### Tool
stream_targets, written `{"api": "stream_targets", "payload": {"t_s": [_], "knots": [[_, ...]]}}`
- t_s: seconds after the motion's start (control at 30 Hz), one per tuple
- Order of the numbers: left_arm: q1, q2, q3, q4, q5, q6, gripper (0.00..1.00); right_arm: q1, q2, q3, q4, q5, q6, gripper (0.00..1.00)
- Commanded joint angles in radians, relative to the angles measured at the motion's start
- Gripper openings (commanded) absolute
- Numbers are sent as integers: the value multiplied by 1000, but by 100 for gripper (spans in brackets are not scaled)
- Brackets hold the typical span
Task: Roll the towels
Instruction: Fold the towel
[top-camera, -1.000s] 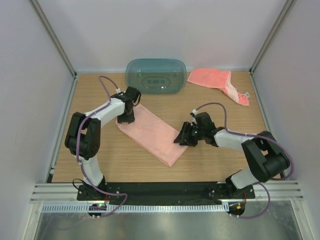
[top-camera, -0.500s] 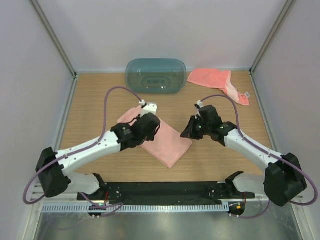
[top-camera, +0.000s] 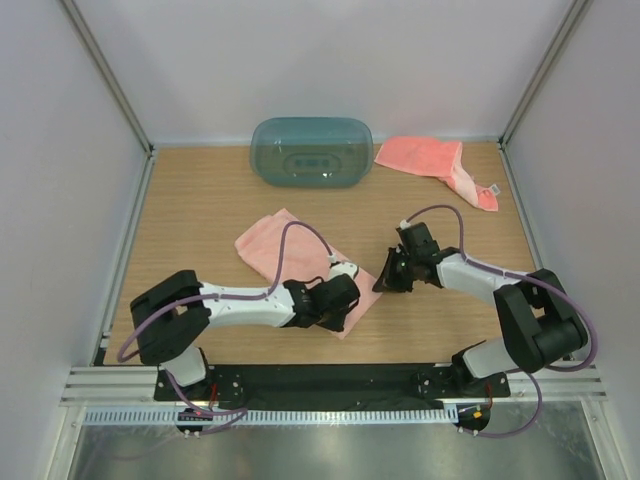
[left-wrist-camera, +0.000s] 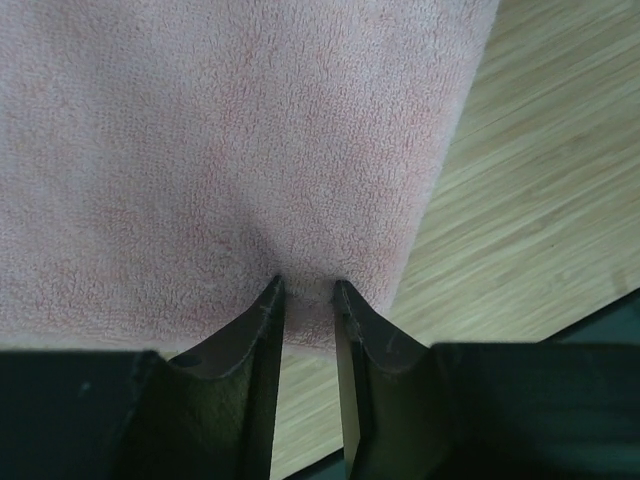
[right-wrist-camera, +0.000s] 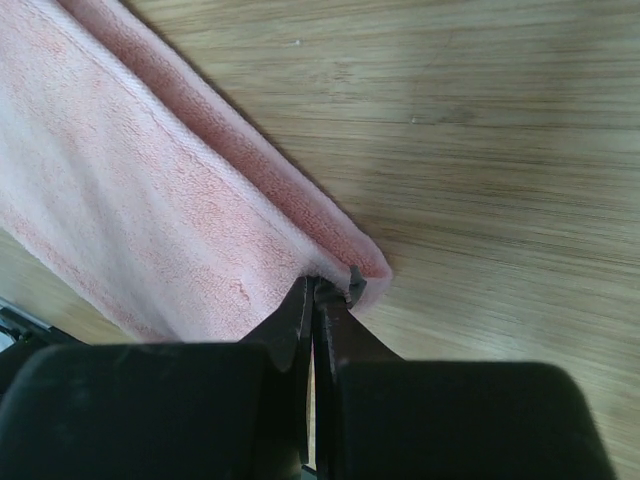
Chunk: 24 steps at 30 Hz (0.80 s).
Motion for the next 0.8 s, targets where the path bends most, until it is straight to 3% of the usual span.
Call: {"api": "stream_targets", "payload": {"t_s": [0.0, 0.27, 0.43, 0.5, 0.53, 0.6, 0.77], "knots": [[-32, 33, 35, 62, 14, -47, 27, -13, 3, -41, 35, 6, -15, 1], [-69, -3, -66, 42, -25, -95, 23, -16, 4, -54, -8, 35, -14, 1], [-83, -54, -25, -102, -142, -68, 26, -19, -55, 14, -45, 4, -26, 2], [-110, -74, 38, -192, -200, -55, 28, -18, -88, 49, -100, 17, -32, 13], [-122, -76, 61, -222, -229, -52, 31, -18, -103, 84, -120, 40, -35, 29], [-182, -80, 133, -300, -326, -41, 32, -18, -166, 118, -181, 67, -37, 39], [-377, 4, 261, -415, -569, -29, 31, -18, -325, 196, -316, 214, -20, 41]]}}
